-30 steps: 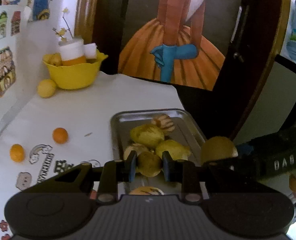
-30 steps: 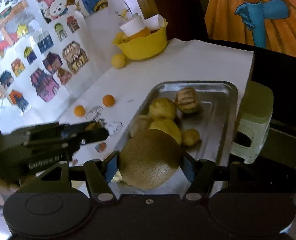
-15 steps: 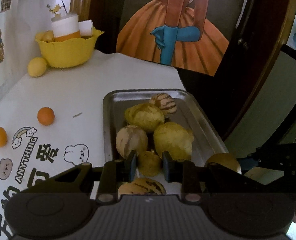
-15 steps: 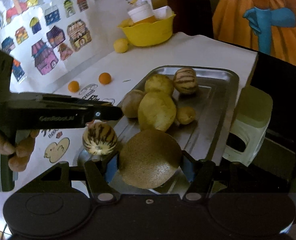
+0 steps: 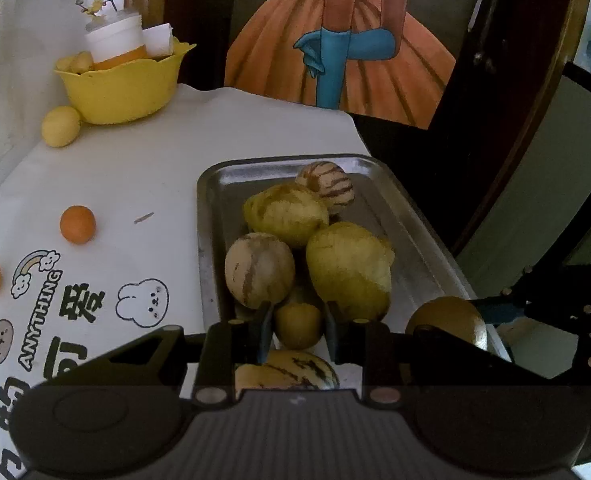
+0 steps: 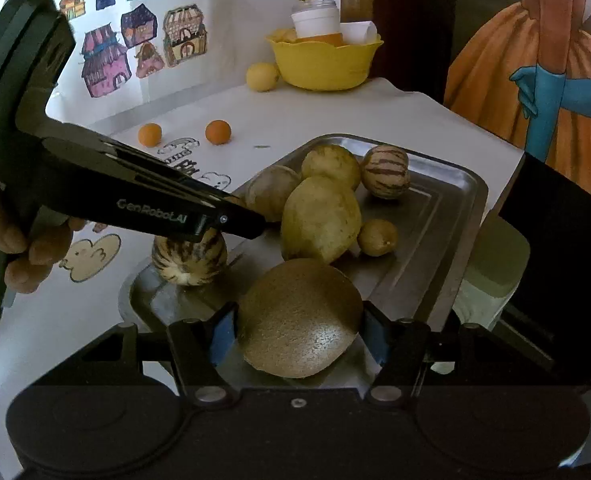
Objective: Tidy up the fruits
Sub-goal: 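Open the left tool to drop its small fruit while the right tool releases the kiwi on the tray, then move both open tools away from the tray toward the two small oranges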
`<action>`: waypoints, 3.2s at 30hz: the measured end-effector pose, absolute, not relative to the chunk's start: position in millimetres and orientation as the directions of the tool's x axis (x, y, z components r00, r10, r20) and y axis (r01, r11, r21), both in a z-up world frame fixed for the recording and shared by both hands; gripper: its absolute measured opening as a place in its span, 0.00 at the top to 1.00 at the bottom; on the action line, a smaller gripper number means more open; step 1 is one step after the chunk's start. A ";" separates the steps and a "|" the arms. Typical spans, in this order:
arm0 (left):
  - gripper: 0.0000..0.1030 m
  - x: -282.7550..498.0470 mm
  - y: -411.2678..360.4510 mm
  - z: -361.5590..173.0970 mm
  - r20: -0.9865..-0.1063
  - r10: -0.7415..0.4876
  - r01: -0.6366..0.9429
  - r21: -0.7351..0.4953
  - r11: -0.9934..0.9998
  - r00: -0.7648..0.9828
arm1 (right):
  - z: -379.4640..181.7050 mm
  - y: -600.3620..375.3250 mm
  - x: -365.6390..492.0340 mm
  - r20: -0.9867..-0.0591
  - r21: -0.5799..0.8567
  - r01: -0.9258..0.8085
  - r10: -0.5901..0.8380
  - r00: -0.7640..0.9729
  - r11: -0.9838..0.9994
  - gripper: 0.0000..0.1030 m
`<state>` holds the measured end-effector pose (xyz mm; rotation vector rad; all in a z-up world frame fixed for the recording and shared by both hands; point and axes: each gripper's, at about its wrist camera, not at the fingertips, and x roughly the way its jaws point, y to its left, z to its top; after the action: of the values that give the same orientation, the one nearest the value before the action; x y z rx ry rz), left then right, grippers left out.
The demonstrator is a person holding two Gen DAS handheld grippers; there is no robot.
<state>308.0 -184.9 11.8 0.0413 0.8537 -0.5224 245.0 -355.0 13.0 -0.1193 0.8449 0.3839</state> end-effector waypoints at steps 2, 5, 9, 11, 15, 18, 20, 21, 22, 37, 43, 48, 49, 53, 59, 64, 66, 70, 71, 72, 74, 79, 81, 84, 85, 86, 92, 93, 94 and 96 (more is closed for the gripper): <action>0.72 308.3 -186.2 8.7 -0.737 -0.414 0.454 -0.163 0.876 0.534 | 10.1 -355.3 244.5 -0.750 0.046 -0.376 0.281 0.599 0.925 0.36; 0.72 308.3 -185.9 5.1 -0.746 -0.395 0.455 -0.138 0.879 0.537 | 5.7 -358.5 243.3 -0.745 0.054 -0.372 0.285 0.602 0.927 0.36; 0.71 309.8 -183.1 3.5 -0.748 -0.397 0.448 -0.150 0.882 0.532 | 4.4 -360.4 241.8 -0.736 0.061 -0.365 0.289 0.613 0.929 0.36; 0.70 309.9 -183.1 3.6 -0.748 -0.397 0.448 -0.149 0.882 0.532 | 3.3 -360.4 240.5 -0.729 0.062 -0.362 0.290 0.620 0.930 0.36; 0.68 311.0 -182.1 3.6 -0.751 -0.399 0.442 -0.159 0.883 0.527 | 2.1 -360.9 239.1 -0.717 0.068 -0.349 0.289 0.634 0.935 0.35; 0.65 311.1 -179.3 4.4 -0.751 -0.400 0.433 -0.169 0.885 0.525 | 1.5 -362.7 238.1 -0.711 0.077 -0.341 0.291 0.641 0.937 0.35; 0.60 310.3 -177.1 5.0 -0.751 -0.399 0.427 -0.172 0.888 0.526 | 1.3 -363.1 237.4 -0.708 0.079 -0.336 0.290 0.644 0.939 0.35; 0.58 309.6 -175.6 5.5 -0.751 -0.398 0.423 -0.174 0.889 0.527 | 1.4 -362.9 236.6 -0.707 0.077 -0.333 0.287 0.647 0.940 0.35; 0.54 309.2 -174.2 5.9 -0.750 -0.398 0.421 -0.176 0.890 0.528 | 1.5 -362.7 235.9 -0.705 0.075 -0.331 0.285 0.650 0.941 0.35; 0.02 279.1 -120.7 35.3 -0.623 -0.442 0.268 -0.356 0.895 0.646 | 22.4 -356.4 192.6 -0.515 0.062 -0.243 0.240 0.823 0.968 0.04; 0.01 247.9 -99.9 50.7 -0.562 -0.386 0.240 -0.317 0.918 0.732 | 34.6 -345.8 162.3 -0.472 0.041 -0.194 0.190 0.861 0.980 0.01; 0.01 212.6 -84.3 61.3 -0.514 -0.330 0.226 -0.255 0.940 0.792 | 39.6 -335.8 139.3 -0.484 0.073 -0.167 0.181 0.856 0.983 0.01; 0.01 206.4 -80.8 62.6 -0.509 -0.321 0.222 -0.246 0.943 0.799 | 40.7 -331.8 133.7 -0.485 0.068 -0.166 0.177 0.856 0.984 0.01; 0.00 182.4 -61.0 62.7 -0.506 -0.296 0.202 -0.233 0.951 0.810 | 43.0 -319.0 116.5 -0.497 0.061 -0.163 0.171 0.851 0.985 0.01; 0.00 156.0 -26.4 47.8 -0.542 -0.250 0.135 -0.243 0.961 0.803 | 36.2 -296.6 101.8 -0.546 0.038 -0.182 0.173 0.820 0.982 0.01; 0.00 138.9 -3.3 36.4 -0.580 -0.166 0.065 -0.190 0.980 0.797 | 33.1 -278.8 99.0 -0.571 0.077 -0.208 0.214 0.792 0.975 0.01; 0.00 135.0 6.3 32.2 -0.603 -0.146 0.036 -0.190 0.981 0.784 | 34.3 -270.8 101.1 -0.568 0.085 -0.210 0.220 0.793 0.974 0.01; 0.00 128.4 24.9 26.3 -0.631 -0.112 -0.002 -0.177 0.984 0.767 | 36.1 -253.7 109.6 -0.569 0.109 -0.221 0.243 0.785 0.969 0.01; 0.00 126.7 28.9 25.7 -0.634 -0.103 -0.009 -0.170 0.985 0.766 | 36.8 -249.7 111.7 -0.570 0.114 -0.226 0.250 0.783 0.968 0.01; 0.00 125.4 32.9 25.2 -0.637 -0.095 -0.014 -0.164 0.986 0.765 | 37.9 -246.0 114.3 -0.573 0.120 -0.230 0.256 0.778 0.966 0.01; 0.00 124.6 40.2 25.4 -0.645 -0.078 -0.029 -0.153 0.988 0.760 | 42.7 -239.3 119.6 -0.578 0.126 -0.245 0.272 0.769 0.961 0.01; 0.00 132.2 54.1 34.6 -0.648 -0.044 -0.040 -0.113 0.993 0.760 | 73.4 -225.4 142.7 -0.547 0.140 -0.335 0.354 0.758 0.932 0.01; 0.00 138.7 54.9 39.3 -0.647 -0.032 -0.034 -0.090 0.995 0.762 | 88.0 -221.3 158.2 -0.542 0.145 -0.361 0.380 0.750 0.921 0.01; 0.00 147.9 51.3 45.4 -0.638 -0.037 -0.014 -0.073 0.997 0.769 | 106.9 -218.5 180.5 -0.535 0.150 -0.394 0.410 0.739 0.907 0.01; 0.00 150.7 49.8 47.1 -0.633 -0.041 -0.007 -0.073 0.997 0.773 | 112.4 -217.7 188.7 -0.536 0.153 -0.399 0.415 0.735 0.904 0.01; 0.00 153.9 48.4 48.9 -0.627 -0.050 0.001 -0.078 0.997 0.777 | 117.6 -217.1 197.1 -0.536 0.157 -0.399 0.418 0.734 0.903 0.01; 0.00 179.6 45.7 56.8 -0.610 -0.066 0.007 -0.098 0.995 0.789 | 129.0 -217.6 240.1 -0.520 0.205 -0.386 0.434 0.735 0.899 0.01; 0.00 185.5 45.4 57.8 -0.610 -0.064 0.004 -0.099 0.995 0.790 | 128.6 -217.9 247.0 -0.521 0.208 -0.384 0.434 0.735 0.900 0.01; 0.00 191.1 45.4 58.1 -0.609 -0.064 0.004 -0.100 0.995 0.791 | 128.2 -218.0 253.2 -0.521 0.208 -0.381 0.432 0.736 0.901 0.01; 0.00 204.5 45.3 57.6 -0.607 -0.064 0.003 -0.101 0.995 0.792 | 125.8 -217.2 268.6 -0.524 0.196 -0.374 0.420 0.741 0.906 0.01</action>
<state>204.5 45.3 57.6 -0.0964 0.6558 -0.0358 268.6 -217.2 125.8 0.0796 0.5933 0.4358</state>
